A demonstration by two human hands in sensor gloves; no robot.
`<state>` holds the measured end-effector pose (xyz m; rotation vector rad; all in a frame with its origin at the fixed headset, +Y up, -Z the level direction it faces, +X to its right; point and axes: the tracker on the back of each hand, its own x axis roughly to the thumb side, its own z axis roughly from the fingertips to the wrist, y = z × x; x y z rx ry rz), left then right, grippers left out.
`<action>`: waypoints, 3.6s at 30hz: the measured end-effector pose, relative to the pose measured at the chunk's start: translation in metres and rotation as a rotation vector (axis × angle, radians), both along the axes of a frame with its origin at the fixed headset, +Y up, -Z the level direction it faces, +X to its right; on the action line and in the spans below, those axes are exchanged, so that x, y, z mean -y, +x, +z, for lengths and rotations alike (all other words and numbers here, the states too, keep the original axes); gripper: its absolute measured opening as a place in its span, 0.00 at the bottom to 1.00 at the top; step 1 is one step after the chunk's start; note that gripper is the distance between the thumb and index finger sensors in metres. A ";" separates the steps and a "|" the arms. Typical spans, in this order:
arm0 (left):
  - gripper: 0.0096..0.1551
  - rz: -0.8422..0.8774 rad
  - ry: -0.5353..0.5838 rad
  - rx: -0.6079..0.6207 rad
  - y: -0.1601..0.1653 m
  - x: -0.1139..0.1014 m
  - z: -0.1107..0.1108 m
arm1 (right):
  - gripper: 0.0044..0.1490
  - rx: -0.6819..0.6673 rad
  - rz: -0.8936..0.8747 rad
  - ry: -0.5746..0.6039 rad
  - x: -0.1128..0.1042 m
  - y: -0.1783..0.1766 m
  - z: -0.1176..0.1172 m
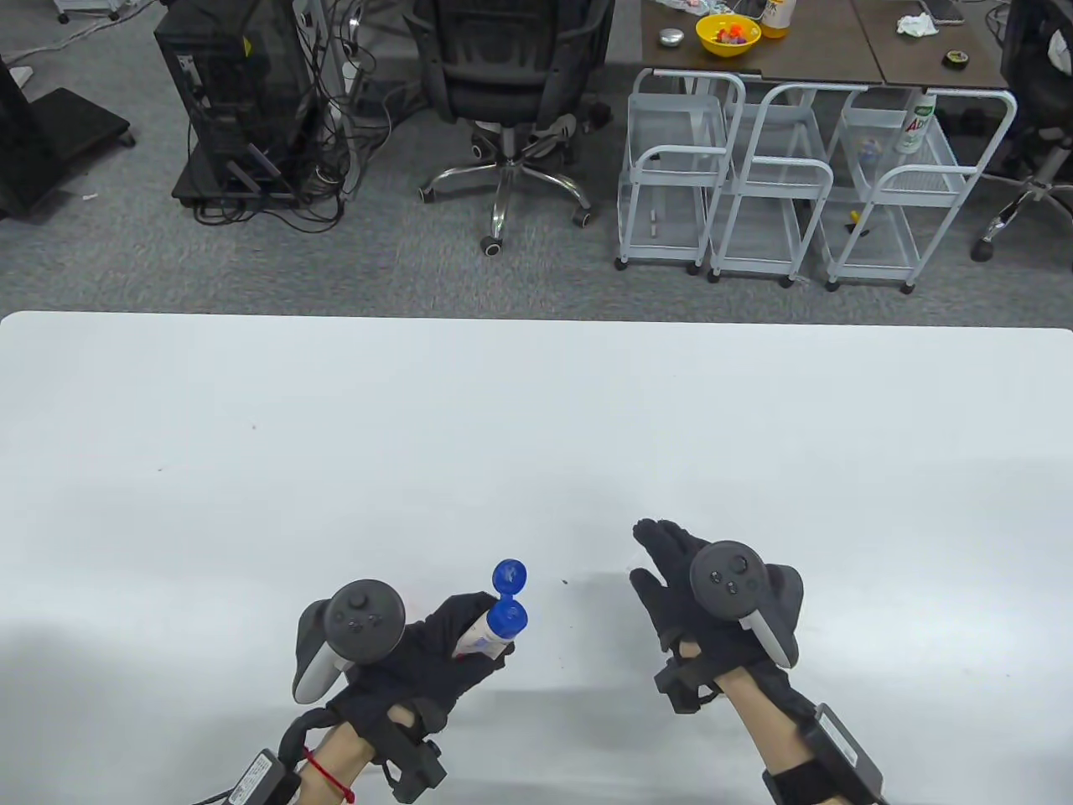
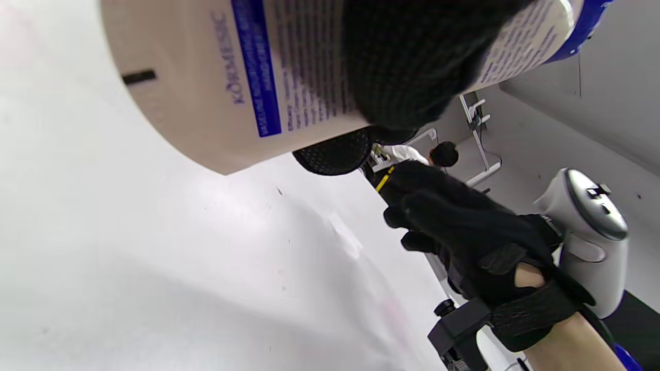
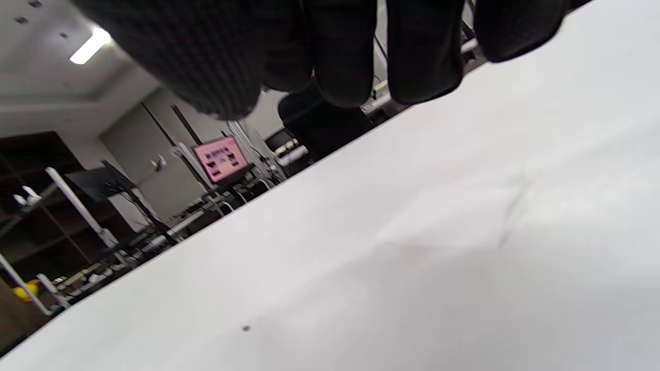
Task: Squeeze hand cream onto cotton pad
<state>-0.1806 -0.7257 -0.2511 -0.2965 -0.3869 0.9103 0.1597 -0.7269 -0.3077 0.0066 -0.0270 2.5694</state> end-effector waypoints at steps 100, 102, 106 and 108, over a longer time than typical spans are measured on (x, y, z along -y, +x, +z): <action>0.29 -0.340 0.030 -0.196 0.009 0.008 0.016 | 0.24 -0.157 -0.649 -0.185 -0.011 -0.079 0.055; 0.29 -0.302 0.008 -0.215 0.005 0.009 0.016 | 0.24 -0.146 -0.679 -0.192 -0.012 -0.076 0.053; 0.27 -0.146 -0.043 -0.208 -0.008 0.005 0.013 | 0.24 -0.109 -0.787 -0.189 -0.020 -0.062 0.049; 0.26 -0.022 -0.057 -0.204 -0.017 0.003 0.011 | 0.24 -0.071 -0.830 -0.169 -0.025 -0.050 0.047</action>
